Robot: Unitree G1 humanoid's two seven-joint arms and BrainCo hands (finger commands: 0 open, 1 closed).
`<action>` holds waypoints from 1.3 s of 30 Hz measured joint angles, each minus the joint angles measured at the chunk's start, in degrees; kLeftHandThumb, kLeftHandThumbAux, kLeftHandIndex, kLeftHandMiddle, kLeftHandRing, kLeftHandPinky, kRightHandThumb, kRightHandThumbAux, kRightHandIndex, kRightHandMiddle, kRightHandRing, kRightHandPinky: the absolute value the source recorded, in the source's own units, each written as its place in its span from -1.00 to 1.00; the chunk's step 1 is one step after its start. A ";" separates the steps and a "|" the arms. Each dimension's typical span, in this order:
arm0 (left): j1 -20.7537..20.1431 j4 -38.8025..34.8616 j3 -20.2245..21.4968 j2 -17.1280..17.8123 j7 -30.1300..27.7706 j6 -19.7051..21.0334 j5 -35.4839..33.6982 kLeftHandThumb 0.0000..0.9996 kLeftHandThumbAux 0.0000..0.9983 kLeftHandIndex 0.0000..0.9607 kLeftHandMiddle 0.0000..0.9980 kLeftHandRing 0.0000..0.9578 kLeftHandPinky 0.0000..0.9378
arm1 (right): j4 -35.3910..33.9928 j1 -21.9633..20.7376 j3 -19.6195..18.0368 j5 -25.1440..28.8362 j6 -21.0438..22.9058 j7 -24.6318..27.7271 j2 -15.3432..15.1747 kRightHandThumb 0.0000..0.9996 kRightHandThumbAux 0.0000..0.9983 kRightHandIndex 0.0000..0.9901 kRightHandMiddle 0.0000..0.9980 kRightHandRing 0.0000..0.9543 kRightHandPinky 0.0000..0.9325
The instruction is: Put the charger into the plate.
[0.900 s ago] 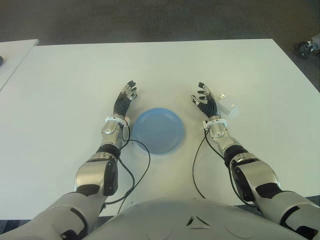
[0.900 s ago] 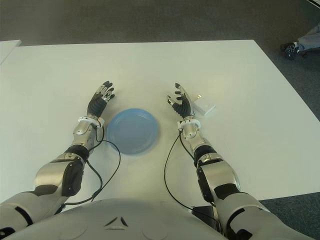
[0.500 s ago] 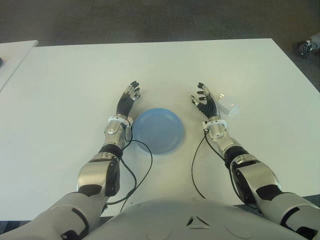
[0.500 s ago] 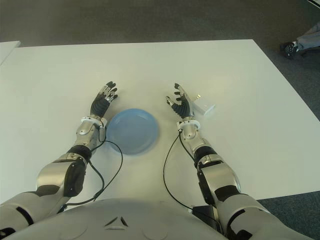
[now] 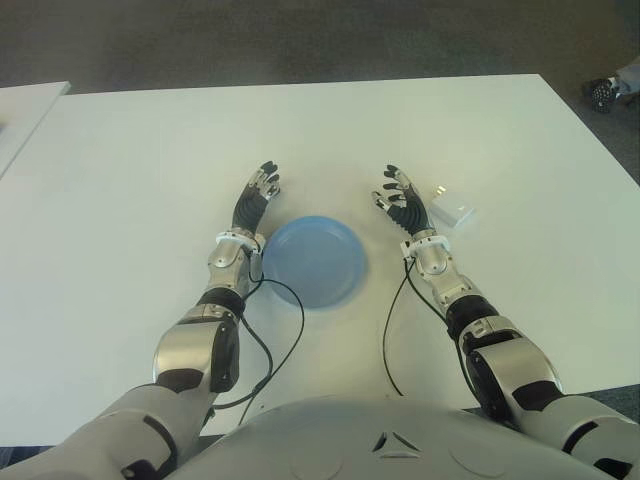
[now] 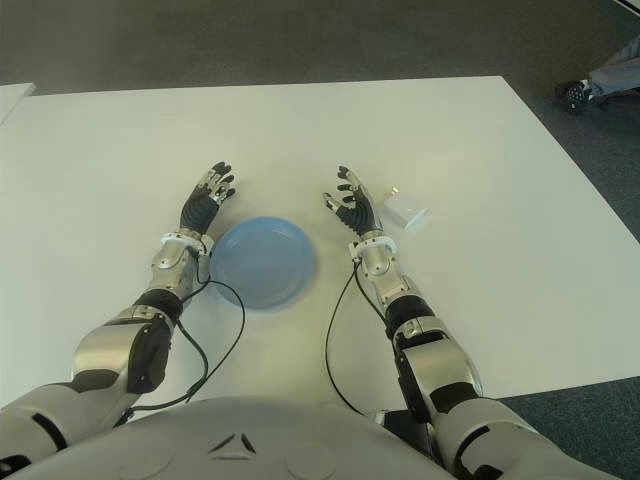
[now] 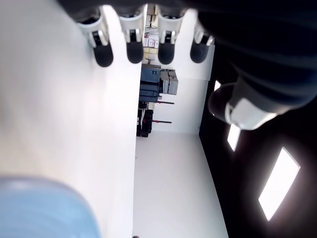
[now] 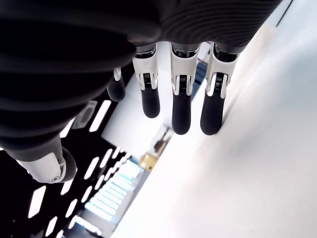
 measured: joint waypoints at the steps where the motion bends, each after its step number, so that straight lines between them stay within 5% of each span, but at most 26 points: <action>1: 0.00 -0.01 0.00 0.00 -0.02 0.00 0.00 -0.81 0.08 -1.00 -1.00 -1.00 -0.99 | -0.75 0.21 -0.20 0.38 0.01 0.96 0.04 -0.04 0.04 -0.87 -0.68 -0.51 -0.30; 9: -0.02 -0.14 0.01 0.01 -0.20 0.08 -0.15 -0.81 0.08 -1.00 -1.00 -1.00 -0.98 | -12.35 1.96 -1.69 3.59 1.96 7.61 0.63 -0.03 0.05 -0.89 -0.70 -0.53 -0.27; 27: -0.12 -0.11 0.07 0.12 -0.68 0.50 -0.64 -0.80 0.08 -1.00 -1.00 -1.00 -0.98 | -34.34 4.33 -8.20 9.68 8.82 13.57 -1.21 0.25 0.12 -0.95 -0.80 -0.68 -0.45; 33: -0.19 -0.08 0.02 0.16 -0.68 0.60 -0.61 -0.80 0.07 -1.00 -1.00 -1.00 -0.97 | -36.23 4.46 -10.38 10.34 8.16 14.23 -2.58 0.20 0.08 -0.98 -0.88 -0.77 -0.53; 39: -0.26 -0.05 0.03 0.18 -0.68 0.61 -0.62 -0.80 0.05 -1.00 -1.00 -1.00 -0.97 | -31.31 4.08 -14.22 12.02 2.40 15.28 -5.74 0.11 -0.08 -1.00 -0.98 -0.89 -0.70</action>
